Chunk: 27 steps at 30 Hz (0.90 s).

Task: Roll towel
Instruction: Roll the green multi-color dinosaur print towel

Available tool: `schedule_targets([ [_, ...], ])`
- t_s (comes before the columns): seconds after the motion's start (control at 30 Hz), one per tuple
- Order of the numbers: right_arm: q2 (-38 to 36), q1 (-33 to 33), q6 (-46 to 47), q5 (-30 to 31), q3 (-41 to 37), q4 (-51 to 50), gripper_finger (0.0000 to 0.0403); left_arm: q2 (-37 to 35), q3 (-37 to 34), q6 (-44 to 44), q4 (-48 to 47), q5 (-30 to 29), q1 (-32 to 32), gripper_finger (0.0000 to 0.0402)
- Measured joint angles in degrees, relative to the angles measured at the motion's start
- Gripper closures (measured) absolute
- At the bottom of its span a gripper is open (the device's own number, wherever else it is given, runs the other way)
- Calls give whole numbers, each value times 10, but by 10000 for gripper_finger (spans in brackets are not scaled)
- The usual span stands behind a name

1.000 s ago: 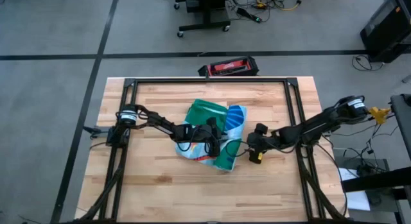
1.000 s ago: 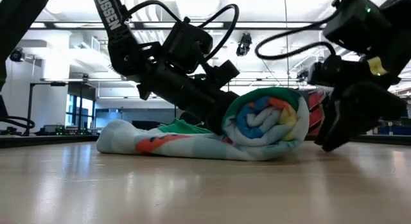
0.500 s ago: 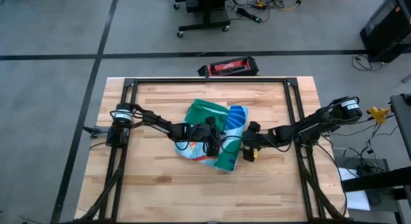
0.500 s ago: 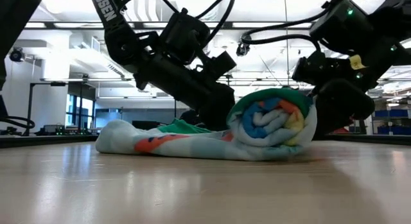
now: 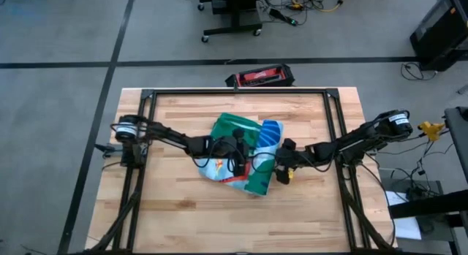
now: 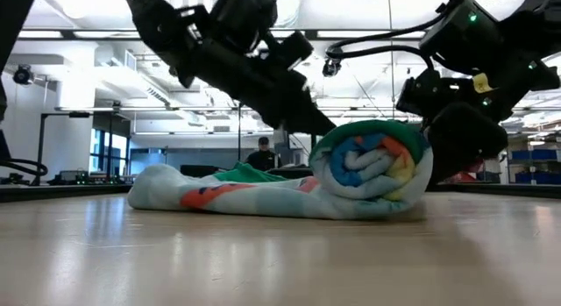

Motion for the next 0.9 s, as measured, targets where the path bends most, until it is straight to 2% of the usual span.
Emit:
schedule_targets([
  [0.1, 0, 0, -4, 0, 19, 3, 54, -31, 0, 0, -56, -27, -5, 285],
  [0.37, 8, -4, -34, 5, 78, 5, 54, -117, -4, 2, -157, -164, -45, 285],
  [0.5, 50, -16, -59, 6, 113, 5, 54, -158, -4, -2, -206, -211, -65, 285],
  [0.67, 120, -28, -86, 6, 162, -4, 54, -182, -11, -63, -344, -274, -68, 285],
  [0.77, 147, -30, -97, 6, 185, -5, 54, -189, -38, -105, -404, -282, -61, 285],
  [0.9, 157, -31, -114, 5, 200, -5, 54, -199, -93, -167, -433, -249, -43, 285],
])
